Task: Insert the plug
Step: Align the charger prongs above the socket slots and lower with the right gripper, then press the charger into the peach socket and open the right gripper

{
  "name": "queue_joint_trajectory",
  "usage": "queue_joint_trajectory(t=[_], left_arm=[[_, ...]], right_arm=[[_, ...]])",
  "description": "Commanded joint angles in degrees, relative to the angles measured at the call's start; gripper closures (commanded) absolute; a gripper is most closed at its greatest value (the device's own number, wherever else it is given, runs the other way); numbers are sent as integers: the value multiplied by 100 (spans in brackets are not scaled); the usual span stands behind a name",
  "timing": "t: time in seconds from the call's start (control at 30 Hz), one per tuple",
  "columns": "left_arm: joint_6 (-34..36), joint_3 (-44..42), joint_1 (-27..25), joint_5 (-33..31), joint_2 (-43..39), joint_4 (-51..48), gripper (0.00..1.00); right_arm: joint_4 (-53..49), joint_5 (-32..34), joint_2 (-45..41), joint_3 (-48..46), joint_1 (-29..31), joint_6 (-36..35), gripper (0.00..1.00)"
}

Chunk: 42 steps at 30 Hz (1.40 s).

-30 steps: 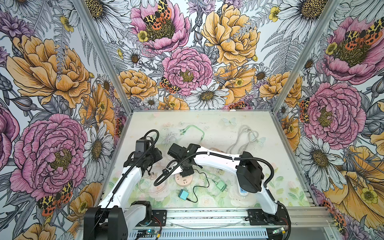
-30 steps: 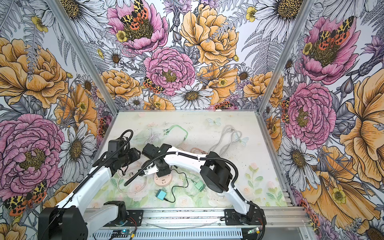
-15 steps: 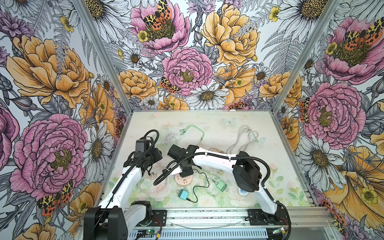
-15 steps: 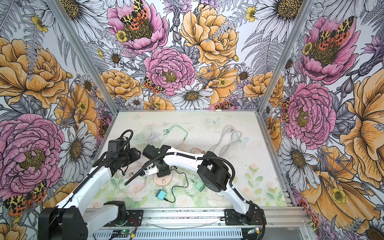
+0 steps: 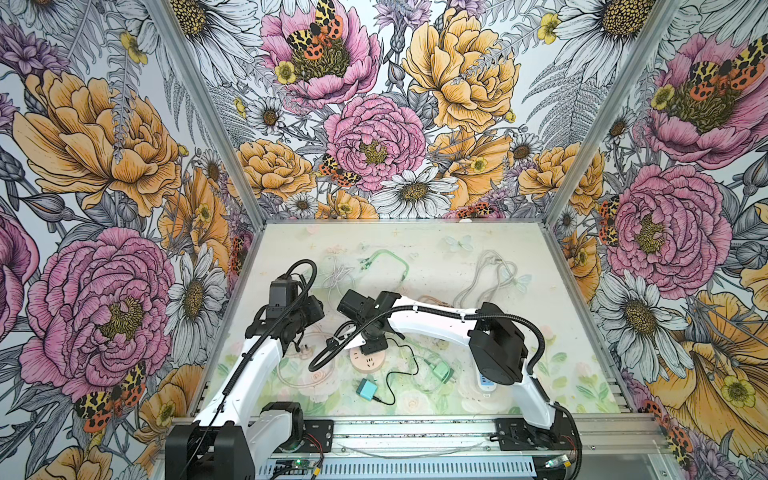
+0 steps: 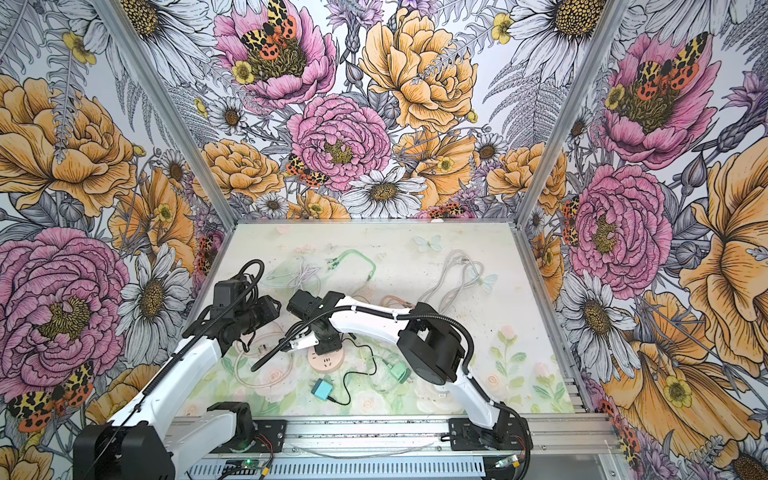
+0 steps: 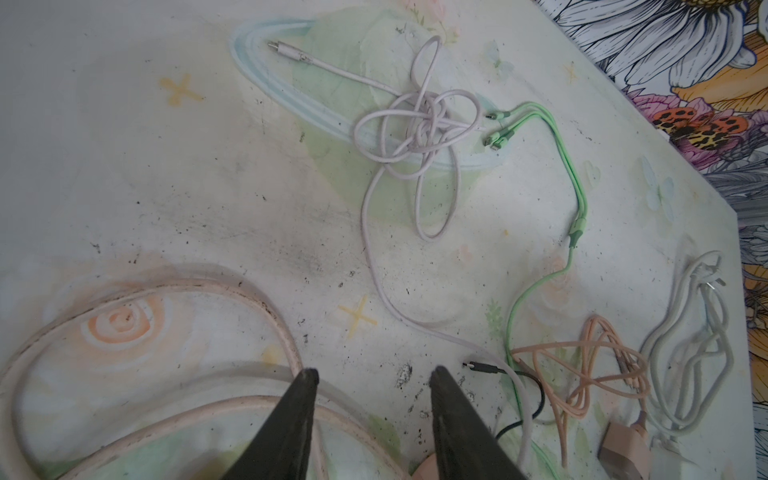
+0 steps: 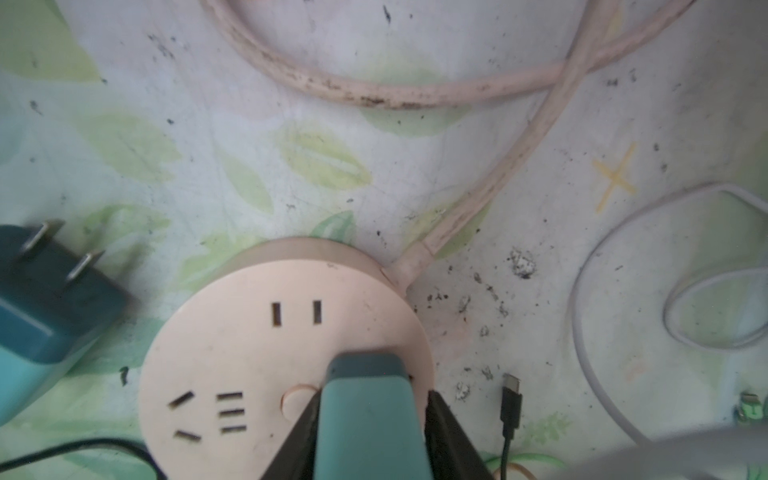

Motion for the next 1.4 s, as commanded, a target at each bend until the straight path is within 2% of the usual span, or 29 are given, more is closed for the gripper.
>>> queue_joint_trajectory(t=[0.0, 0.23, 0.27, 0.3, 0.43, 0.47, 0.5, 0.83, 1.03, 1.37], left_arm=[[50, -63, -19, 97, -79, 15, 52], [33, -115, -19, 172, -180, 18, 53], [29, -124, -13, 176, -211, 15, 53], [16, -133, -19, 174, -243, 0, 53], [-4, -151, -20, 200, -325, 6, 53], [-11, -151, -18, 210, -321, 2, 52], [-11, -149, -20, 216, -324, 3, 53], [-55, -143, -63, 256, -324, -1, 52], [-72, -90, -150, 289, -340, -11, 52], [-187, 55, -588, -50, -85, -84, 53]], right_arm=[[-350, 361, -12, -352, -70, 98, 59], [-303, 312, -199, -502, -69, 177, 54], [-303, 317, -207, -511, -68, 214, 52], [-302, 321, -220, -523, -70, 239, 44], [-286, 317, -304, -600, -69, 288, 39], [-284, 310, -334, -623, -70, 309, 31], [-270, 317, -382, -653, -63, 318, 29], [-61, 237, -1039, -1195, -78, 559, 27], [89, 563, -1525, -1790, -123, 813, 25], [436, 624, -3141, -3149, -541, 1454, 27]])
